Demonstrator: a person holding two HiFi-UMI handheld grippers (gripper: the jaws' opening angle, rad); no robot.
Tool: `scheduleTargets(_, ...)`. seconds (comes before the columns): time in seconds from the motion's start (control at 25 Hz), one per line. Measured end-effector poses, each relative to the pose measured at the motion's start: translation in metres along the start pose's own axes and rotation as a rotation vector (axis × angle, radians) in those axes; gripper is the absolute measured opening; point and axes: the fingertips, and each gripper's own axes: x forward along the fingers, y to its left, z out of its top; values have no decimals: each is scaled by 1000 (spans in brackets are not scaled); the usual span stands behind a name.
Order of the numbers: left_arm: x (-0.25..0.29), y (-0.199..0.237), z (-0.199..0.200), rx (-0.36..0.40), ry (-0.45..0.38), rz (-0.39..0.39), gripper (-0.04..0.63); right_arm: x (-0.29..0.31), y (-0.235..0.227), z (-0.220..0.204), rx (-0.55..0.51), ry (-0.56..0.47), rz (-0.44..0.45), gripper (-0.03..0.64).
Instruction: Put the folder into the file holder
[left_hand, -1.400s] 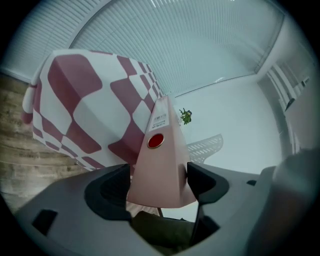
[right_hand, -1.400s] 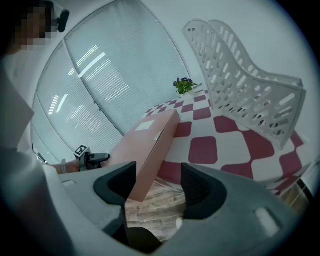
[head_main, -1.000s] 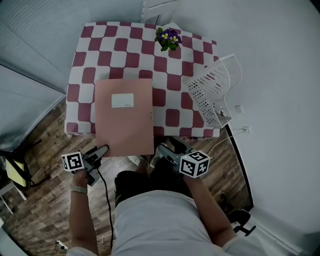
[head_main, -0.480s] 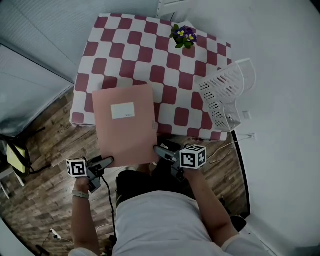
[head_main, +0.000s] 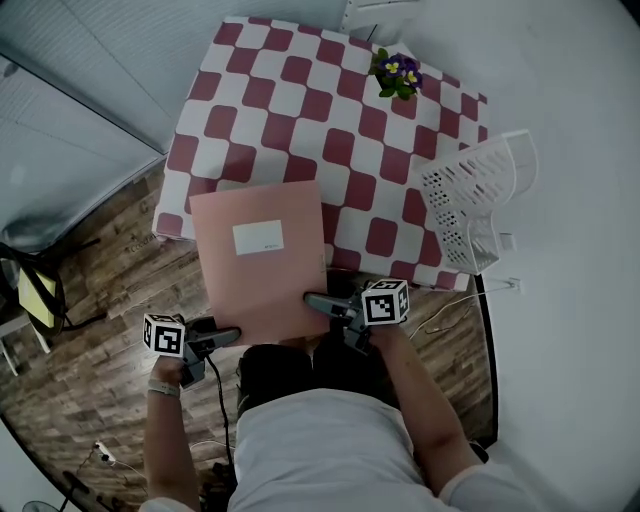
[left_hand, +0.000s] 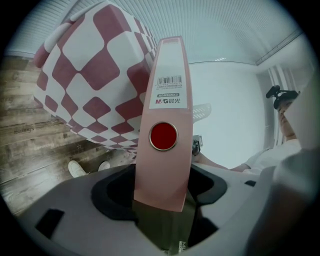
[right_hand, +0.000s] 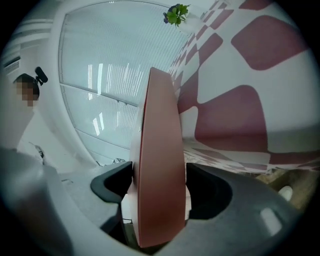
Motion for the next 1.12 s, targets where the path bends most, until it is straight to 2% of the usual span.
scheduleTargets(0.16, -1, 1, 2, -3, -13, -10, 300, 10, 2, 0, 16, 13, 78, 328)
scheduleTargets(0.36, -4, -3, 8, 35, -17, 5, 299, 14, 6, -2, 6, 31, 76, 328)
scheduleTargets(0.56, -1, -22, 21, 105, -27, -10, 301, -4, 24, 11, -58, -52, 68, 318)
scheduleTargets(0.76, 16, -53, 39, 161, -21, -78, 301, -40, 49, 37, -112, -201, 69, 310)
scheduleTargets(0.92, 33, -81, 53, 229, 20, -103, 301, -73, 65, 51, -154, -255, 83, 307)
scheduleTargets(1.12, 58, -124, 72, 378, 114, -90, 301, -120, 85, 59, -232, -277, 96, 308)
